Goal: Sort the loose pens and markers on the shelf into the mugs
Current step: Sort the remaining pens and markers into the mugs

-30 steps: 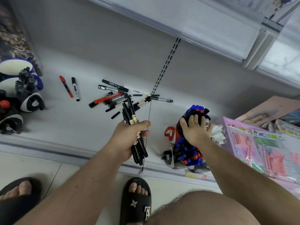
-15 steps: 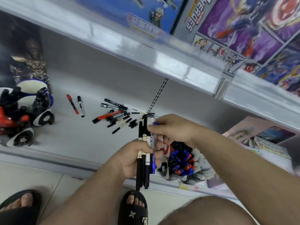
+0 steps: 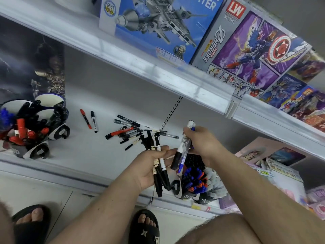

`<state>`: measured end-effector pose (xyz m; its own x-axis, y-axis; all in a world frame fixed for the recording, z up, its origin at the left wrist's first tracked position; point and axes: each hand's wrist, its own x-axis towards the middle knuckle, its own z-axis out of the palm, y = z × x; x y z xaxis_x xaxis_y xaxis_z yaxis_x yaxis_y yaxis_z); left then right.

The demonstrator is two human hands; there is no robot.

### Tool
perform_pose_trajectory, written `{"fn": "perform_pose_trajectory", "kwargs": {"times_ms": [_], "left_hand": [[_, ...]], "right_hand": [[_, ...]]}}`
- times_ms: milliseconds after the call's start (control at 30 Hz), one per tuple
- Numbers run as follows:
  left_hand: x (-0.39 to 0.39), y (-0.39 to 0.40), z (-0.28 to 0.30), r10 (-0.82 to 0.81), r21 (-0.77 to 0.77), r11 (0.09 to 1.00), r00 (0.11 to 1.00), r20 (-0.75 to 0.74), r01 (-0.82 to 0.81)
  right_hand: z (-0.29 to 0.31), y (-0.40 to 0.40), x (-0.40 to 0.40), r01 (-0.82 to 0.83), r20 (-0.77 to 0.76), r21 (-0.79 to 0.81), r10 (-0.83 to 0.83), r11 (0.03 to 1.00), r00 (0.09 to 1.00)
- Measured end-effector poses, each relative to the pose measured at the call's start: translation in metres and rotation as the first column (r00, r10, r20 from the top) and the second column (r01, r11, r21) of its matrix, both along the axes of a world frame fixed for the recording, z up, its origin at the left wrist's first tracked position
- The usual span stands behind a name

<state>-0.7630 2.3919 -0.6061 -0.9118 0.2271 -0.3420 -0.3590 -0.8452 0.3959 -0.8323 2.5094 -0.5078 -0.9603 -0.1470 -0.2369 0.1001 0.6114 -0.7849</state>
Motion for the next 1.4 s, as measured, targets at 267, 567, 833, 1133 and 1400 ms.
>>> {"fn": "perform_pose_trajectory", "kwargs": {"times_ms": [267,567,833,1133,1400], "left_hand": [[-0.001,-0.001,0.003,0.098,-0.169,0.981,0.995,0.036,-0.091],[-0.003,0.01,0.001,0.031,-0.41,0.911,0.998,-0.054,-0.051],[-0.012,0.014,-0.016,0.19,-0.234,0.957,0.98,0.062,-0.171],[-0.02,0.041,-0.037,0.14,-0.391,0.913,0.99,0.03,-0.118],[-0.01,0.013,-0.04,0.103,-0.515,0.857,0.989,0.108,-0.033]], "right_hand": [[-0.006,0.009,0.014,-0.218,0.249,0.026,0.205,0.976,0.947],[-0.007,0.021,0.014,-0.434,0.222,0.327,0.378,0.839,0.899],[-0.003,0.069,-0.015,0.17,0.071,-0.174,-0.16,0.97,0.985],[-0.01,0.09,-0.015,0.13,0.045,-0.144,-0.124,0.981,0.991],[-0.026,0.074,-0.03,0.174,-0.057,-0.149,-0.184,0.973,0.981]]}}
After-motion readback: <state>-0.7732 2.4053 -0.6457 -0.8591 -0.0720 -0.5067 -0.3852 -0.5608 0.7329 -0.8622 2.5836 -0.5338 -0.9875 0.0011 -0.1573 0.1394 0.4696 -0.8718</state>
